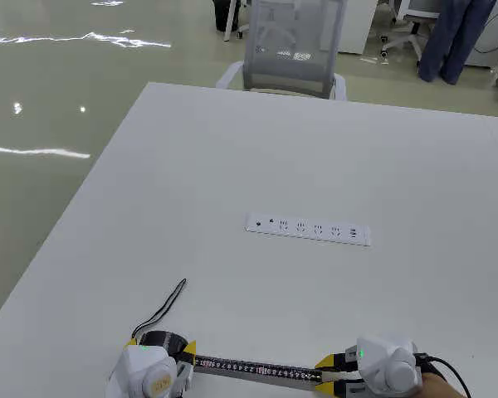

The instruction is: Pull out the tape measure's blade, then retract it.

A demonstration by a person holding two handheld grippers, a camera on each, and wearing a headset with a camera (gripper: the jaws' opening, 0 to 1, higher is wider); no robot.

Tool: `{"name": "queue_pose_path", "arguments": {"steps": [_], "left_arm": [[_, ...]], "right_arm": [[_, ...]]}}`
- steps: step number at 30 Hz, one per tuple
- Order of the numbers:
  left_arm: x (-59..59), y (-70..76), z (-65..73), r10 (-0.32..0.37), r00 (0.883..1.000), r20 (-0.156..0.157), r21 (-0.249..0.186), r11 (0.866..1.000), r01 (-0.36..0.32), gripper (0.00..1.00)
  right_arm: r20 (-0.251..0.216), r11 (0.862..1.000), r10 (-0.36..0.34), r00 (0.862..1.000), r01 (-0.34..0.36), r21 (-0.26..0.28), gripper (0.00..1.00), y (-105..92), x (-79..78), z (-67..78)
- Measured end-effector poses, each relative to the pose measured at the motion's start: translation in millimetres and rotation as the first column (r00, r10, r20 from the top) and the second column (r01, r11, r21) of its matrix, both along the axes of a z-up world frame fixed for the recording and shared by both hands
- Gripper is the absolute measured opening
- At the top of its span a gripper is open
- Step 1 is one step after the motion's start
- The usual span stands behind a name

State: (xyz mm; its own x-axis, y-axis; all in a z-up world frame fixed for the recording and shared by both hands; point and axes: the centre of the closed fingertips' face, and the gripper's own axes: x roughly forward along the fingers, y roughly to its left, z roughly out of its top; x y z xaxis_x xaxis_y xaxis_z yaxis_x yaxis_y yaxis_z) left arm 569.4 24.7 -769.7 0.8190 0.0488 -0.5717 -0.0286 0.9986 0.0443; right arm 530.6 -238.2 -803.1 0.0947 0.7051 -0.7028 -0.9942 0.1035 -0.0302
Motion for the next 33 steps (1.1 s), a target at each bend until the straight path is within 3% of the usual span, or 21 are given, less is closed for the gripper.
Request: {"name": "queue_pose_path", "arguments": {"steps": [12, 20, 24, 33], "left_arm": [[-0.8, 0.1, -0.2, -0.008, 1.0, 0.005, -0.014, 1.0, 0.008, 0.56], [-1.2, -2.5, -1.3, -0.037, 0.999, 0.012, 0.042, 0.998, 0.036, 0.57], [-1.4, -0.7, -1.8, -0.023, 1.0, 0.005, 0.02, 1.0, 0.023, 0.57], [-1.8, -1.1, -1.2, -0.022, 1.0, -0.001, 0.022, 1.0, 0.022, 0.57]], "right_arm": [[0.009, 1.0, 0.004, 1.0, -0.003, -0.002, 0.14, 4.4, 1.4, 2.0], [0.008, 1.0, 0.003, 1.0, -0.003, -0.001, 0.14, 6.8, 1.1, 4.1], [0.009, 1.0, 0.002, 1.0, -0.002, 0.002, 0.14, 7.3, 1.2, 4.9], [0.013, 1.0, 0.004, 1.0, -0.004, 0.003, 0.14, 7.6, 0.7, 7.2]]}}
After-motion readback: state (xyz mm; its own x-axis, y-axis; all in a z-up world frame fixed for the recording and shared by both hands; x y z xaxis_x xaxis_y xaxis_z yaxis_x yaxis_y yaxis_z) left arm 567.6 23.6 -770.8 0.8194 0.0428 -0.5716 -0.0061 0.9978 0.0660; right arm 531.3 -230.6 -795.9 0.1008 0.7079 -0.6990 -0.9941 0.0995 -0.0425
